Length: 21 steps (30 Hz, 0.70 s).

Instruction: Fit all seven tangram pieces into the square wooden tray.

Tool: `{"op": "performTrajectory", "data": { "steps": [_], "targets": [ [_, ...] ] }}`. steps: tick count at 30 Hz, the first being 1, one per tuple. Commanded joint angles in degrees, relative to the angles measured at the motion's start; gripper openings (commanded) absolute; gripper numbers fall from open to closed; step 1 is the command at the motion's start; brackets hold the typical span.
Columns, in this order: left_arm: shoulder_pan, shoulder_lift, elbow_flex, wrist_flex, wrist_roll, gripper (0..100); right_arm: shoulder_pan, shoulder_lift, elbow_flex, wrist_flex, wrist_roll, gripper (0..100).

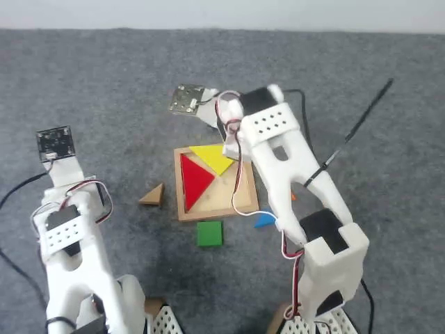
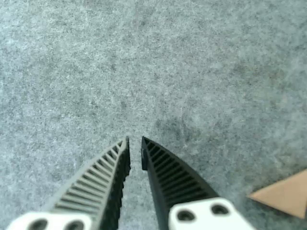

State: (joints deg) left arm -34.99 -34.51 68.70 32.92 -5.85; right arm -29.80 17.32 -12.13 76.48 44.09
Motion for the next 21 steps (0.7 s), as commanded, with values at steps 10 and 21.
{"op": "performTrajectory", "data": {
  "steps": [10, 21],
  "targets": [
    [0.62, -1.76, -2.07, -0.26, -0.62, 4, 0.04, 11.03, 9.49, -38.64, -12.66, 4.7],
    [0.62, -1.76, -2.07, -0.26, -0.62, 4, -2.59, 10.07, 5.19, -34.33, -12.75, 4.7]
  ]
}}
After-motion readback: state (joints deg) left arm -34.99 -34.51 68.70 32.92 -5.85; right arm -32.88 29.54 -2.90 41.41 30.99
